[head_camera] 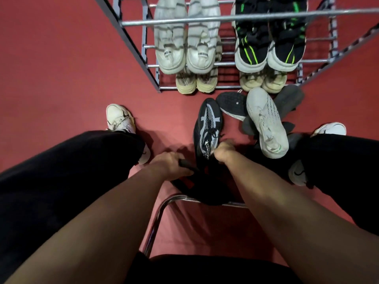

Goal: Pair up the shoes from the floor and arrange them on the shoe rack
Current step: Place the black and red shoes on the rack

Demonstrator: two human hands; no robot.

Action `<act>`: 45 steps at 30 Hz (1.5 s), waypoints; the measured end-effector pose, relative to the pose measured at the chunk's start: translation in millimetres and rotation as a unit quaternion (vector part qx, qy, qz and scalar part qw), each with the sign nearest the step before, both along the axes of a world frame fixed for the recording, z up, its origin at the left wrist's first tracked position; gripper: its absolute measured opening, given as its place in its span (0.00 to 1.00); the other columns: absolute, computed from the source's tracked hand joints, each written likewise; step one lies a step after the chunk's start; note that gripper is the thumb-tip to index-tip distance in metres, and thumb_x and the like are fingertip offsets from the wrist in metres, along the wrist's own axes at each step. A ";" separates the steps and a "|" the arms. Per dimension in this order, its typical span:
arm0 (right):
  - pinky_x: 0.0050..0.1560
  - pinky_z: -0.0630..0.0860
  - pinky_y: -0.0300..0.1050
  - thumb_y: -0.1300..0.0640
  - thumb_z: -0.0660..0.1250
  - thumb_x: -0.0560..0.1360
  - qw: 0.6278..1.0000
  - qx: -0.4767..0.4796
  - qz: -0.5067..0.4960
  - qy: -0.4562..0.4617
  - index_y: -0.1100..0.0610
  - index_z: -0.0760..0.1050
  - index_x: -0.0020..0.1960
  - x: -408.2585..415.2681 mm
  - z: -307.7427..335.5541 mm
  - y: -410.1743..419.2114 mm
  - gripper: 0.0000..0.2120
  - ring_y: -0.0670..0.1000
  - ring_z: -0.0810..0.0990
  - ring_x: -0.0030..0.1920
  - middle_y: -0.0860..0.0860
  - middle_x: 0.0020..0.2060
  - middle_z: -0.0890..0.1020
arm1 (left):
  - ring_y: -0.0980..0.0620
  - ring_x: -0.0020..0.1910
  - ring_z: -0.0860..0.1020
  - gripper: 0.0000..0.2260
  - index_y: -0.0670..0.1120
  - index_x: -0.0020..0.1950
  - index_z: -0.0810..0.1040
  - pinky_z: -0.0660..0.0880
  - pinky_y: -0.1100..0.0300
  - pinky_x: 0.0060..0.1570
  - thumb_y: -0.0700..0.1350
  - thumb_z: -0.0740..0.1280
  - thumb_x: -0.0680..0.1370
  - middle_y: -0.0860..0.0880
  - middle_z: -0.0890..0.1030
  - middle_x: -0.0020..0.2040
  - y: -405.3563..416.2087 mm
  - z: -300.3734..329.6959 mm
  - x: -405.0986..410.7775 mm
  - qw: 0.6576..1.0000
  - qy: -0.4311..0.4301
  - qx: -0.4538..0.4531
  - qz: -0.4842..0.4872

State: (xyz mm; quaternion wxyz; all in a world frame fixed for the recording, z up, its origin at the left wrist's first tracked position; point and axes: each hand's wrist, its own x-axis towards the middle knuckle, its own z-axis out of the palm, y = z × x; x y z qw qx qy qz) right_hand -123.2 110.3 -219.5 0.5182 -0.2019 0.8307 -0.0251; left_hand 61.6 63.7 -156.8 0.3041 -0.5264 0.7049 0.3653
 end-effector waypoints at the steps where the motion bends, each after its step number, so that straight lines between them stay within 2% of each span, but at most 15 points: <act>1: 0.64 0.73 0.47 0.56 0.65 0.79 1.000 -0.002 0.017 -0.004 0.68 0.70 0.68 -2.6 4.0 -0.8 0.22 0.59 0.77 0.63 0.61 0.66 0.76 | 0.50 0.61 0.77 0.25 0.56 0.61 0.77 0.72 0.62 0.56 0.66 0.69 0.68 0.51 0.80 0.60 -7.9 9.4 3.6 1.000 0.011 -0.012 0.010; 3: 0.58 0.79 0.49 0.53 0.66 0.78 0.999 -0.009 0.005 -0.042 0.62 0.73 0.65 -10.3 12.1 -5.6 0.19 0.56 0.80 0.54 0.58 0.61 0.78 | 0.54 0.60 0.77 0.25 0.54 0.63 0.77 0.69 0.65 0.60 0.64 0.70 0.69 0.53 0.80 0.58 -23.5 23.4 14.2 0.999 0.024 -0.015 0.042; 7: 0.51 0.83 0.52 0.51 0.63 0.77 0.998 -0.063 -0.005 -0.019 0.62 0.76 0.60 -37.9 46.4 -20.3 0.17 0.57 0.83 0.45 0.57 0.55 0.80 | 0.53 0.40 0.81 0.09 0.50 0.41 0.84 0.78 0.56 0.51 0.53 0.77 0.66 0.52 0.84 0.36 -40.9 41.4 24.8 0.958 0.180 0.019 0.222; 10: 0.57 0.78 0.51 0.54 0.60 0.78 0.990 -0.069 0.060 0.103 0.64 0.76 0.60 -66.8 74.8 -17.2 0.17 0.63 0.80 0.56 0.62 0.57 0.80 | 0.58 0.25 0.77 0.05 0.46 0.40 0.82 0.74 0.66 0.32 0.45 0.74 0.72 0.55 0.79 0.26 -36.9 60.3 12.1 0.925 0.232 0.034 0.298; 14: 0.63 0.73 0.51 0.60 0.61 0.75 0.975 -0.034 0.081 0.206 0.62 0.73 0.65 -94.6 90.6 8.5 0.18 0.61 0.75 0.65 0.60 0.64 0.76 | 0.47 0.31 0.76 0.14 0.51 0.38 0.84 0.71 0.58 0.37 0.60 0.76 0.62 0.46 0.78 0.33 -24.2 62.0 6.8 0.896 0.236 0.070 0.369; 19: 0.63 0.74 0.51 0.59 0.59 0.76 0.975 -0.004 0.048 0.216 0.62 0.73 0.66 -89.3 101.6 41.7 0.20 0.61 0.76 0.64 0.60 0.64 0.77 | 0.52 0.15 0.74 0.15 0.41 0.45 0.79 0.66 0.69 0.18 0.53 0.71 0.75 0.48 0.77 0.19 4.2 55.4 23.9 0.879 0.183 0.051 0.438; 21: 0.61 0.74 0.51 0.53 0.55 0.80 0.985 -0.008 0.032 0.169 0.64 0.74 0.65 -70.7 104.1 45.5 0.21 0.61 0.77 0.63 0.61 0.64 0.77 | 0.51 0.16 0.76 0.17 0.40 0.48 0.78 0.67 0.70 0.17 0.55 0.70 0.75 0.45 0.77 0.21 6.3 51.9 25.2 0.851 0.183 0.059 0.488; 24: 0.44 0.79 0.50 0.37 0.50 0.80 0.990 -0.054 -0.121 -0.047 0.63 0.75 0.63 -29.5 99.5 42.2 0.32 0.57 0.81 0.48 0.58 0.56 0.81 | 0.52 0.15 0.74 0.16 0.40 0.49 0.75 0.71 0.67 0.18 0.55 0.66 0.78 0.46 0.74 0.19 6.2 53.1 10.0 0.810 0.204 0.136 0.533; 26: 0.42 0.78 0.48 0.33 0.52 0.78 0.966 -0.086 -0.175 -0.167 0.56 0.71 0.68 1.1 98.5 32.7 0.32 0.56 0.79 0.52 0.54 0.61 0.78 | 0.51 0.19 0.77 0.15 0.42 0.48 0.74 0.73 0.65 0.21 0.54 0.61 0.80 0.45 0.79 0.26 8.4 53.0 -7.1 0.786 0.222 0.206 0.540; 29: 0.36 0.79 0.45 0.38 0.61 0.77 0.947 -0.149 -0.213 -0.187 0.52 0.67 0.68 26.5 91.1 18.1 0.26 0.55 0.80 0.55 0.53 0.62 0.77 | 0.48 0.38 0.82 0.16 0.47 0.56 0.75 0.79 0.59 0.35 0.59 0.59 0.80 0.46 0.81 0.45 12.4 42.6 -27.3 0.815 0.203 0.258 0.477; 33: 0.34 0.78 0.44 0.52 0.63 0.79 0.954 -0.140 -0.213 -0.160 0.54 0.73 0.63 2.9 61.6 28.5 0.14 0.57 0.81 0.55 0.55 0.59 0.81 | 0.48 0.47 0.76 0.18 0.51 0.52 0.77 0.74 0.55 0.48 0.64 0.61 0.77 0.50 0.78 0.47 15.2 22.1 -43.6 0.855 0.170 0.267 0.411; 36: 0.40 0.82 0.51 0.54 0.65 0.78 0.976 -0.121 -0.169 -0.067 0.54 0.76 0.60 -28.3 38.9 49.3 0.11 0.58 0.82 0.54 0.55 0.56 0.82 | 0.48 0.42 0.75 0.13 0.46 0.55 0.77 0.72 0.56 0.42 0.54 0.62 0.80 0.46 0.79 0.49 10.0 -4.3 -56.5 0.837 0.212 0.165 0.477; 38: 0.41 0.82 0.50 0.54 0.65 0.78 0.987 -0.109 -0.120 -0.006 0.55 0.77 0.59 -41.9 26.6 63.9 0.11 0.59 0.82 0.51 0.56 0.54 0.82 | 0.45 0.44 0.79 0.14 0.41 0.57 0.78 0.77 0.51 0.47 0.48 0.67 0.77 0.39 0.82 0.51 10.3 -42.1 -52.1 0.863 0.181 0.067 0.468; 40: 0.33 0.80 0.48 0.57 0.64 0.79 0.988 -0.094 -0.120 -0.011 0.56 0.75 0.60 -49.9 18.7 75.2 0.11 0.60 0.81 0.50 0.57 0.51 0.81 | 0.41 0.51 0.82 0.16 0.40 0.56 0.79 0.78 0.50 0.53 0.47 0.70 0.73 0.39 0.83 0.53 18.8 -78.4 -49.2 0.888 0.139 0.045 0.435; 45: 0.59 0.76 0.52 0.56 0.66 0.77 0.996 -0.084 -0.026 0.020 0.61 0.74 0.64 -55.7 -9.5 86.5 0.17 0.62 0.78 0.59 0.62 0.58 0.80 | 0.44 0.56 0.80 0.18 0.40 0.61 0.77 0.75 0.54 0.55 0.46 0.71 0.74 0.41 0.81 0.56 36.3 -96.9 -58.8 0.905 0.095 0.053 0.411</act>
